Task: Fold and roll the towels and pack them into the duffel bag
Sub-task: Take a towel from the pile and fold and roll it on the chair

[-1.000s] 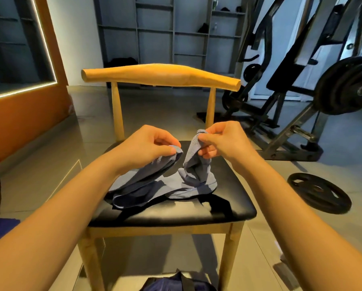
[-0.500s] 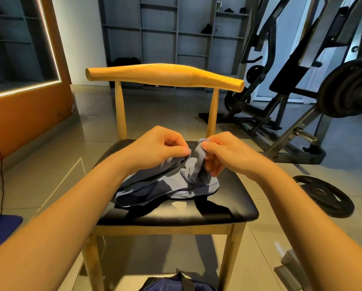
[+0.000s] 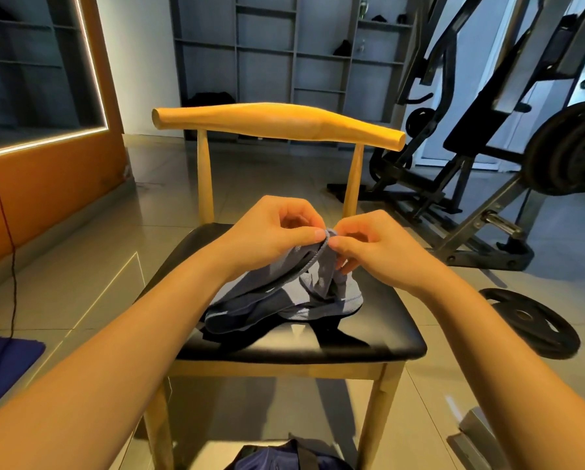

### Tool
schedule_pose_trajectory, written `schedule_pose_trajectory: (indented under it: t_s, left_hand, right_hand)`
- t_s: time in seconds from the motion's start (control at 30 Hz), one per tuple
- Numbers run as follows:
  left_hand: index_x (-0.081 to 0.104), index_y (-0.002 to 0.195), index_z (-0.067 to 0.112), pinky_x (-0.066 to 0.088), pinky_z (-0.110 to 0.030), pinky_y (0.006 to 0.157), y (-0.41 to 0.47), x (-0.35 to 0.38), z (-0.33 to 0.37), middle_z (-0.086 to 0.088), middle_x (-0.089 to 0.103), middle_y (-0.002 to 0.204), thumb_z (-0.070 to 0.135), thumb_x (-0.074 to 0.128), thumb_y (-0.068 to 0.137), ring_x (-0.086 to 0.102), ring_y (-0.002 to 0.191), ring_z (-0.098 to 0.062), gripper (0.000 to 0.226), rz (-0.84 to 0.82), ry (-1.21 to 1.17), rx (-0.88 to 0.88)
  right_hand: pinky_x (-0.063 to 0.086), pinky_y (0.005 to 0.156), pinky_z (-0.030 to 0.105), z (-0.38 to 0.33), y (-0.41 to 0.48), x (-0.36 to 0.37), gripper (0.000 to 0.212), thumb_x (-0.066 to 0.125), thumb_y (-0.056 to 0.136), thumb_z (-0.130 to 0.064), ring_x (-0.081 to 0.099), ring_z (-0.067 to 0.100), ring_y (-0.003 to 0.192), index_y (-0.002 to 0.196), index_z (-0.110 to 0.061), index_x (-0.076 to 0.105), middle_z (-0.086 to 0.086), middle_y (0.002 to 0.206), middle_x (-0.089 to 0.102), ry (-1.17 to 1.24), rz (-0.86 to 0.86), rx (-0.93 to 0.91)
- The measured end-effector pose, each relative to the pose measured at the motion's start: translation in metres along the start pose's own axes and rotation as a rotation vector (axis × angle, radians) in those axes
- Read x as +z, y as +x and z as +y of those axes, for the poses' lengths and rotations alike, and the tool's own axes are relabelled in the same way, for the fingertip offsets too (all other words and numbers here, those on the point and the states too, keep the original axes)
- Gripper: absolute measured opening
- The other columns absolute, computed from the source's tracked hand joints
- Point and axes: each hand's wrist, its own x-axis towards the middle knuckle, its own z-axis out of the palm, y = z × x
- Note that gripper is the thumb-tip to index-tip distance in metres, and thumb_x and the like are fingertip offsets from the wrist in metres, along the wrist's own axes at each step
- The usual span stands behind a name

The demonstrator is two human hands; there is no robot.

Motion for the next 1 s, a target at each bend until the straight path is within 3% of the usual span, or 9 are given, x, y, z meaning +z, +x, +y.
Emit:
schedule_pose_trajectory:
  t_s: [0.23,0.33,0.43,0.5,0.6,0.67,0.73,0.87,1.0]
  left_hand:
    - [0.075,0.091,0.012,0.058,-0.036,0.088,0.002,0.002,-0.004,-0.008,0.075,0.089,0.020,0.074,0.091,0.071,0.087,-0.025,0.009,0.030,0.015,-0.010]
    - [0.075,0.092,0.008,0.058,-0.043,0.087,0.004,0.003,-0.007,-0.012,0.075,0.090,0.024,0.077,0.089,0.069,0.090,-0.033,0.017,0.044,0.019,-0.028]
    - [0.076,0.093,0.008,0.060,-0.034,0.083,0.004,0.003,-0.009,-0.009,0.075,0.089,0.023,0.077,0.089,0.071,0.086,-0.025,0.016,0.051,0.018,-0.058]
    - [0.076,0.095,0.011,0.057,-0.024,0.080,0.002,-0.005,-0.011,-0.006,0.076,0.088,0.019,0.078,0.088,0.070,0.081,-0.014,0.010,0.006,0.041,-0.100]
    - [0.077,0.094,0.013,0.054,-0.021,0.073,-0.006,-0.024,-0.022,-0.008,0.076,0.086,0.013,0.080,0.086,0.068,0.075,-0.011,0.008,-0.145,0.223,-0.178]
    - [0.076,0.086,0.016,0.050,-0.022,0.065,-0.015,-0.034,-0.034,-0.004,0.073,0.076,0.013,0.082,0.083,0.062,0.065,-0.010,0.007,-0.181,0.348,-0.208]
    - [0.074,0.079,0.018,0.044,-0.027,0.061,-0.025,-0.040,-0.049,0.000,0.063,0.065,0.018,0.085,0.079,0.052,0.057,-0.010,0.011,-0.192,0.437,-0.243]
    - [0.066,0.076,0.020,0.044,-0.039,0.060,-0.051,-0.038,-0.070,0.003,0.059,0.063,0.046,0.088,0.071,0.049,0.058,-0.010,0.034,-0.286,0.572,-0.310]
    - [0.063,0.073,0.022,0.046,-0.034,0.062,-0.065,-0.035,-0.080,0.004,0.059,0.065,0.032,0.081,0.082,0.050,0.059,-0.009,0.022,-0.216,0.691,-0.262]
  right_hand:
    - [0.062,0.073,0.044,-0.001,-0.002,0.002,0.021,0.057,0.099,-0.011,0.071,0.019,0.078,0.091,-0.001,0.073,0.014,0.081,0.070,-0.044,-0.006,-0.047]
    - [0.061,0.071,0.046,-0.003,-0.002,0.004,0.019,0.065,0.097,-0.023,0.071,0.021,0.074,0.092,-0.009,0.077,0.006,0.077,0.073,-0.096,-0.005,-0.080]
    - [0.061,0.070,0.044,-0.002,-0.002,0.005,0.029,0.065,0.098,-0.031,0.071,0.020,0.071,0.087,-0.008,0.078,0.007,0.073,0.073,-0.121,0.010,-0.080]
    - [0.061,0.072,0.044,0.004,-0.003,0.003,0.029,0.065,0.098,-0.023,0.071,0.024,0.072,0.083,-0.001,0.075,0.015,0.074,0.071,-0.072,0.029,-0.044]
    - [0.061,0.074,0.041,0.020,-0.009,-0.005,0.026,0.062,0.094,-0.008,0.066,0.036,0.074,0.077,0.012,0.065,0.035,0.080,0.062,0.093,0.099,0.057]
    - [0.061,0.077,0.040,0.031,-0.014,-0.009,0.025,0.062,0.093,-0.005,0.063,0.029,0.073,0.075,0.013,0.062,0.039,0.083,0.059,0.169,0.129,0.116]
    - [0.061,0.075,0.033,0.040,-0.019,-0.010,0.020,0.063,0.092,-0.003,0.063,0.023,0.077,0.075,0.008,0.064,0.037,0.086,0.062,0.236,0.151,0.161]
    - [0.055,0.064,0.020,0.052,-0.026,-0.006,0.012,0.066,0.088,0.005,0.068,0.017,0.073,0.080,-0.003,0.066,0.017,0.080,0.070,0.434,0.220,0.227]
    - [0.057,0.065,0.024,0.065,-0.032,0.001,0.014,0.062,0.086,0.010,0.069,0.019,0.074,0.087,-0.003,0.066,0.013,0.083,0.071,0.532,0.238,0.258]
